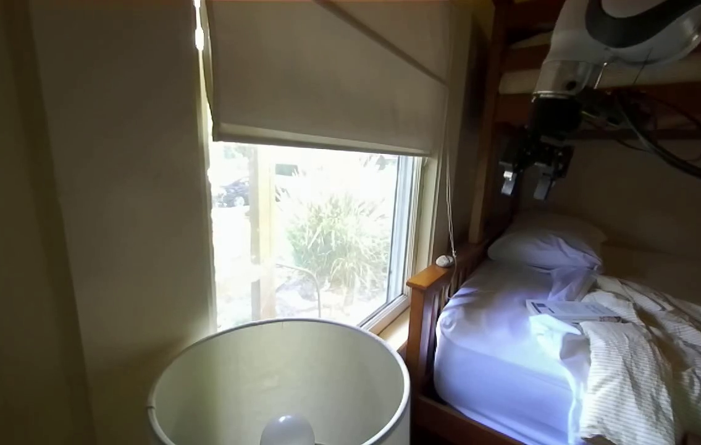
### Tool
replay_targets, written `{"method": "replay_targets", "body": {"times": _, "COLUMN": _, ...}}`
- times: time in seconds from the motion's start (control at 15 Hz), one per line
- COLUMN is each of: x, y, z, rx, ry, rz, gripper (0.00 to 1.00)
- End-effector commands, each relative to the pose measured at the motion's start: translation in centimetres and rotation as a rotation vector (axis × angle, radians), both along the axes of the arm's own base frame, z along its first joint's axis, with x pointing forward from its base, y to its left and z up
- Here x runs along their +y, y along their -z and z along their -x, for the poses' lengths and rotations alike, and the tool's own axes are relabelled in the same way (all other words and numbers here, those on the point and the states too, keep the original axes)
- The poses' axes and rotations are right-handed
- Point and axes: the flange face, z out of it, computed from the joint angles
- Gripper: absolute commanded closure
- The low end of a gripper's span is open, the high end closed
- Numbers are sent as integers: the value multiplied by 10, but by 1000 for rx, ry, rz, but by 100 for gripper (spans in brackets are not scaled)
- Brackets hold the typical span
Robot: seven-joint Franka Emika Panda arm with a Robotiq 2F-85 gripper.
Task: Pull the rope on the right side of the window
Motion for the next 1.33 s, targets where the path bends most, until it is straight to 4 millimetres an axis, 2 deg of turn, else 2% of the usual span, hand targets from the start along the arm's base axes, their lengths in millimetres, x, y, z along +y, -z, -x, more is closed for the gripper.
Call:
{"method": "replay_targets", "body": {"times": 0.0, "x": -57, "y": -57, "z": 17, "rx": -107, "ry": -7, "rz": 38, "gripper": 0}}
{"method": "replay_targets", "body": {"times": 0.07, "x": -69, "y": -68, "z": 20, "rx": -119, "ry": 22, "rz": 20, "gripper": 0}}
{"method": "replay_targets", "body": {"times": 0.13, "x": -52, "y": -46, "z": 15, "rx": -103, "ry": 9, "rz": 14, "gripper": 0}}
{"method": "replay_targets", "body": {"times": 0.27, "x": -70, "y": -65, "z": 22, "rx": -135, "ry": 29, "rz": 10, "gripper": 0}}
{"method": "replay_targets", "body": {"times": 0.73, "x": -71, "y": -67, "z": 20, "rx": -152, "ry": 42, "rz": 18, "gripper": 0}}
{"method": "replay_targets", "body": {"times": 0.87, "x": -86, "y": -87, "z": 11, "rx": -296, "ry": 39, "rz": 24, "gripper": 0}}
{"method": "replay_targets", "body": {"times": 1.0, "x": -110, "y": -114, "z": -6, "rx": -383, "ry": -24, "rz": 103, "gripper": 0}}
{"method": "replay_targets", "body": {"times": 1.27, "x": -170, "y": -161, "z": -26, "rx": -394, "ry": -213, "rz": 268, "gripper": 0}}
